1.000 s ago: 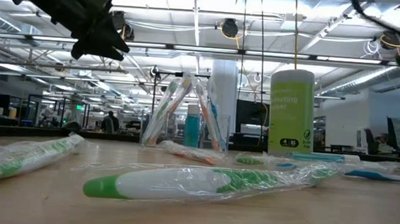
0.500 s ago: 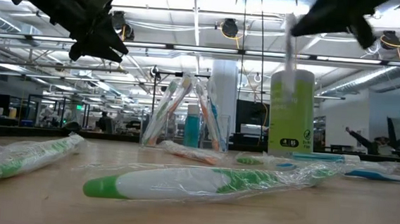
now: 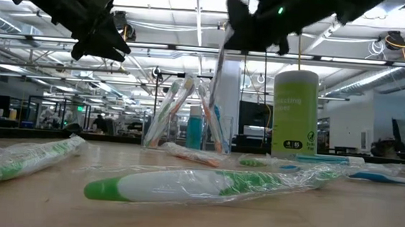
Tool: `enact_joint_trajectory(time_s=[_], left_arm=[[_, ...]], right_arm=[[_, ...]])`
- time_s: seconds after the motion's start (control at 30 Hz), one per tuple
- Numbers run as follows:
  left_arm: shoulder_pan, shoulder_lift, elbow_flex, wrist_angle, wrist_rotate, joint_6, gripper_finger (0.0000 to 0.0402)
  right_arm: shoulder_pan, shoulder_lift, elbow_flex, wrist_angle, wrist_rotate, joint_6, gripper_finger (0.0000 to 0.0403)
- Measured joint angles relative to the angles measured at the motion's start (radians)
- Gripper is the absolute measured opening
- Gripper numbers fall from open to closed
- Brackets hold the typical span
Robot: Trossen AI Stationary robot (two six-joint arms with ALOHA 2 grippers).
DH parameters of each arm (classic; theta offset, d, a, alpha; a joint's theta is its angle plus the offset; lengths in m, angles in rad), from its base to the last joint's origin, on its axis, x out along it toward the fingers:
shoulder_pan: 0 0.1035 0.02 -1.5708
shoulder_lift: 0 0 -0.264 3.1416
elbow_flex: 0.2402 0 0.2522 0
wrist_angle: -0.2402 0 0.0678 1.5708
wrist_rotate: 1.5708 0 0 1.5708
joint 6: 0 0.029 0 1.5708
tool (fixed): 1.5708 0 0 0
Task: Pick & Place toothbrushing station
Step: Put the purple toothbrush into the transparent organizer
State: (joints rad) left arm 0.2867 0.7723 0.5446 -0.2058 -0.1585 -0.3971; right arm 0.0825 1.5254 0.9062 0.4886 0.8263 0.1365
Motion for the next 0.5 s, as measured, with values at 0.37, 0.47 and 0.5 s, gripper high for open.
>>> enact_joint_trajectory(time_s=[0.37,0.47,0.5], left_arm=[[0.0,0.0,0.0,0.0,-0.001,0.029,0.0163],[0.0,0.0,0.0,0.0,-0.001,0.029,0.0163],[0.0,0.0,0.0,0.0,-0.001,0.029,0.0163]], right_arm=[[-0.101,0.169,0.0,-0.01,-0.184,0.045,0.0],[-0.103,0.209,0.002,0.0,-0.199,0.05,0.0],[-0.103,0.218,0.002,-0.001,-0.194,0.058,0.0]])
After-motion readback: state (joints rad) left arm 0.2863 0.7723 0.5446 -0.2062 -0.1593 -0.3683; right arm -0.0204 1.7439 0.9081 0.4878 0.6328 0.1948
